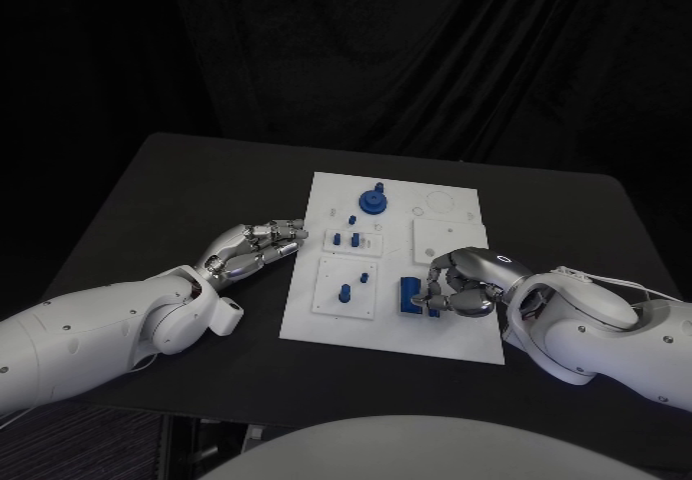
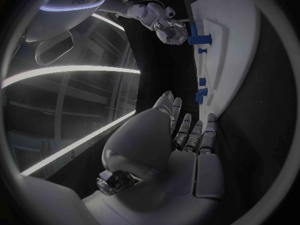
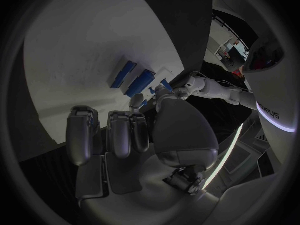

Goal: Assemble the parts on the task board

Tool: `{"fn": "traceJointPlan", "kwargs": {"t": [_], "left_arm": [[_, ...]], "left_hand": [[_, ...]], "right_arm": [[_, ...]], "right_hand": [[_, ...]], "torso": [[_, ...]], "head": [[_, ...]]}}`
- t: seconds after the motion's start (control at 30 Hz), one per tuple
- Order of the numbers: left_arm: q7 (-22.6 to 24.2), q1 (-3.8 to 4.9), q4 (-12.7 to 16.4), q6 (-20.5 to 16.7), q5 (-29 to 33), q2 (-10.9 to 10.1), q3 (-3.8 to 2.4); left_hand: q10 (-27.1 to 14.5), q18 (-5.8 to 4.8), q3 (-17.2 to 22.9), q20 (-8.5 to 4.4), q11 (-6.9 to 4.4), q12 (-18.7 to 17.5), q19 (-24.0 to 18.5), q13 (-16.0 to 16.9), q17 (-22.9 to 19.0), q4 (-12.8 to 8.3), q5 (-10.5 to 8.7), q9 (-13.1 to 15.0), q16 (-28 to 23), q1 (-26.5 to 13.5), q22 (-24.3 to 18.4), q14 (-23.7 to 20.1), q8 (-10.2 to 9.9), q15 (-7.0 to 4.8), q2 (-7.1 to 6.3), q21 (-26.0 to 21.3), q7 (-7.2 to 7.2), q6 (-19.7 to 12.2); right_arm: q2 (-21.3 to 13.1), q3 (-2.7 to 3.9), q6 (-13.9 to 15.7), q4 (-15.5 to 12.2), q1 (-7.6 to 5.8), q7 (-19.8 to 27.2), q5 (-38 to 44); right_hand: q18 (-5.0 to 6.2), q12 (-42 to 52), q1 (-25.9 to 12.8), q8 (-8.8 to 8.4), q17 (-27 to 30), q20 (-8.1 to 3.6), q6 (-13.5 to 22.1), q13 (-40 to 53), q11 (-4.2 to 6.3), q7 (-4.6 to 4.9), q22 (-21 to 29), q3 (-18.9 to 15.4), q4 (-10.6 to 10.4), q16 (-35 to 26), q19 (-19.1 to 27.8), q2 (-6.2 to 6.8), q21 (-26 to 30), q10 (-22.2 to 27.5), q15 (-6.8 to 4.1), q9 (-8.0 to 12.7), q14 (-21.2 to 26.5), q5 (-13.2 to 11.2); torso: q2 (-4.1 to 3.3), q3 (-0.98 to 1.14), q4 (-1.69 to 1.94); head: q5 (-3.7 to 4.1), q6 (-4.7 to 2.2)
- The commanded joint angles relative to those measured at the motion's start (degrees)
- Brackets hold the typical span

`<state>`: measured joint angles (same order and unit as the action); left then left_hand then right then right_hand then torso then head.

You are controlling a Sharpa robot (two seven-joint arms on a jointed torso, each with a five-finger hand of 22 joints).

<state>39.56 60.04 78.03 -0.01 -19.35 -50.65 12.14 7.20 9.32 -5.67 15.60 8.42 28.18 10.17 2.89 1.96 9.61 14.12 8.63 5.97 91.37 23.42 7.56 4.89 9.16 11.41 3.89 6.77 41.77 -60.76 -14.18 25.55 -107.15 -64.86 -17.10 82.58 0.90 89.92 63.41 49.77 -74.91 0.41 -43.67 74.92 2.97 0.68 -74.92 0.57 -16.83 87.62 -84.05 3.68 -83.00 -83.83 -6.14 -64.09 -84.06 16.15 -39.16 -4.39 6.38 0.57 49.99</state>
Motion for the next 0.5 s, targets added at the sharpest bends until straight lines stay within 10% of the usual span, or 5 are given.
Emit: {"fn": "traceJointPlan", "kwargs": {"t": [0.03, 0.17, 0.33, 0.47, 0.5], "left_arm": [[7.7, -0.12, 1.4, -3.8, 0.2, -0.8, 0.02], [9.3, 0.05, 3.2, -6.7, 0.2, -1.8, 0.01], [10.5, 1.0, 5.4, -9.7, 0.2, -2.9, 0.01], [11.5, 1.79, 6.6, -11.4, 0.2, -3.4, 0.01], [11.7, 1.86, 6.7, -11.6, 0.2, -3.4, 0.01]], "left_hand": [[0.5, 0.96, -0.7, -1.3, -0.13, 0.6, -0.2, 0.1, -0.2, 2.0, 0.24, -0.3, -0.3, -0.6, -0.5, -0.6, 0.4, -1.07, -0.52, -0.3, 0.18, 0.1], [0.3, 0.12, -3.0, -4.25, -1.72, -0.2, -1.9, 0.0, -0.8, 7.0, 0.22, -1.1, -2.3, -1.4, -3.5, -3.6, 0.0, -3.04, -1.67, -0.9, -0.33, -0.4], [-3.4, -0.23, -7.2, -7.73, -5.48, -7.9, -7.2, -0.6, -2.0, 7.1, 0.19, -5.4, -6.0, -5.1, -12.6, -7.6, -2.5, -6.52, -1.46, -2.4, -4.94, -17.9], [-5.0, 0.59, -9.3, -7.05, -7.23, -11.8, -8.3, -0.9, -2.0, 7.1, 0.29, -6.9, -6.0, -5.9, -15.4, -7.6, -3.3, -6.72, -1.18, -2.7, -12.27, -27.1], [-5.7, 0.7, -9.7, -7.0, -8.91, -13.1, -8.6, -1.0, -2.0, 7.1, 0.26, -7.0, -6.0, -6.1, -16.5, -7.6, -3.3, -6.81, -1.1, -2.8, -13.42, -28.2]], "right_arm": [[-1.4, 0.09, 8.9, -0.1, -1.06, 4.0, -4.0], [-2.8, 0.09, 14.7, 0.7, -3.34, 9.1, -11.4], [-3.4, 0.04, 20.9, 2.7, -5.45, 18.7, -22.1], [-3.0, -0.04, 22.3, 4.8, -6.07, 28.0, -30.6], [-2.9, -0.05, 21.7, 5.2, -6.1, 29.7, -32.3]], "right_hand": [[1.07, 0.1, -2.9, -1.22, -9.4, -0.1, 0.3, 15.1, -0.02, -0.03, -12.5, -0.1, 0.0, -0.4, -2.5, -1.36, 0.8, -6.2, -0.06, 1.1, -4.8, 0.2], [2.49, 0.1, -8.8, -4.25, -2.6, 0.44, 0.7, 15.1, -0.71, 0.82, -10.5, -2.8, 0.2, -4.2, 0.6, -5.33, 7.0, -6.2, 0.8, 4.1, -2.6, -0.1], [7.64, -12.8, -8.9, -7.97, 24.7, 2.96, 1.8, 2.9, -3.08, 3.12, 0.0, -7.8, 0.1, -24.3, 16.0, -8.98, 36.9, 11.1, 3.29, 9.0, 10.9, 0.0], [9.19, -42.1, -6.1, -14.7, 44.0, 8.28, 6.2, -21.7, -8.84, 9.04, 15.6, -12.4, 0.0, -48.2, 28.1, -10.96, 63.2, 40.3, 9.16, 18.5, 25.8, 0.1], [6.64, -50.8, -5.4, -18.4, 48.2, 11.42, 10.5, -26.9, -13.43, 9.39, 20.2, -13.4, 0.2, -56.5, 36.1, -11.17, 70.5, 50.2, 14.12, 21.9, 37.5, 0.1]], "torso": [[0.0, 0.0, -0.01], [0.0, 0.01, -0.03], [0.65, 0.3, -0.46], [2.08, 0.6, -0.92], [2.39, 0.7, -1.01]], "head": [[0.38, 0.01], [0.72, 0.01], [1.03, 0.01], [0.86, 0.01], [0.75, 0.01]]}}
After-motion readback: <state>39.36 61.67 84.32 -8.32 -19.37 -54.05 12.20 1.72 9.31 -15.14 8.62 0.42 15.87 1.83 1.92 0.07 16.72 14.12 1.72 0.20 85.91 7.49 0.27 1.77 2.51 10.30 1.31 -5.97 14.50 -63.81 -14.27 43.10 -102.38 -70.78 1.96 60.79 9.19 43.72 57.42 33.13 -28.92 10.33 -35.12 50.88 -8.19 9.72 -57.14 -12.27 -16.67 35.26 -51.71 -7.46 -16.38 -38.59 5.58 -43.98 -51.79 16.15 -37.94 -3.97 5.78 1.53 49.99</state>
